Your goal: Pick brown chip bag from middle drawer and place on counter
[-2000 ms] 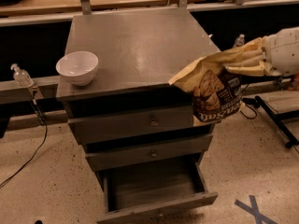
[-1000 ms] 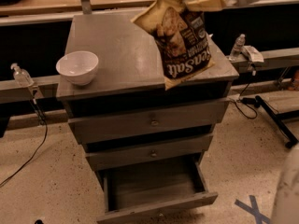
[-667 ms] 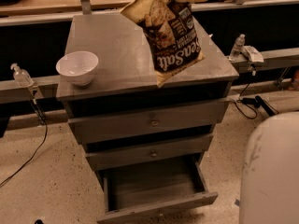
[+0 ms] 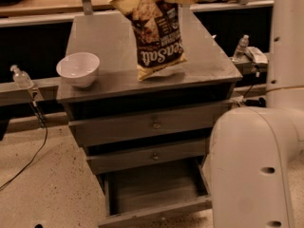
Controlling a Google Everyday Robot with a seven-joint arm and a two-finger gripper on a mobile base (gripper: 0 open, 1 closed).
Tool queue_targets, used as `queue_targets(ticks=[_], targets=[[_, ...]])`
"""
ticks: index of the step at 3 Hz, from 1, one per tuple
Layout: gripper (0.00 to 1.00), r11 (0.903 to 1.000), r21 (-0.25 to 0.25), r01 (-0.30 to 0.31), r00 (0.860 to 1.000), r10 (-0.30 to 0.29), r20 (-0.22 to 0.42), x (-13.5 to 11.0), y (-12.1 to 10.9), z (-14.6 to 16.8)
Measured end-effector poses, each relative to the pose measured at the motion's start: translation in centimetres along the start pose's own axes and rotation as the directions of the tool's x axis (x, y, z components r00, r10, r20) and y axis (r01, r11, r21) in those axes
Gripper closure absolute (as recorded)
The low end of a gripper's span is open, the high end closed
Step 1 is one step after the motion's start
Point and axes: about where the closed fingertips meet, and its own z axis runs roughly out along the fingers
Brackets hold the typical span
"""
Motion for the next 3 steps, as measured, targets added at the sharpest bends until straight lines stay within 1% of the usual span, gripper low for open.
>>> queue_targets(ticks=[1,3], targets=[[0.82,1.0,0.003,-0.003,1.0,0.003,0.005,0.31,-0.19,0.36],[0.36,1.0,0.002,-0.006,1.0,0.006,0.012,0.34,-0.36,1.17]])
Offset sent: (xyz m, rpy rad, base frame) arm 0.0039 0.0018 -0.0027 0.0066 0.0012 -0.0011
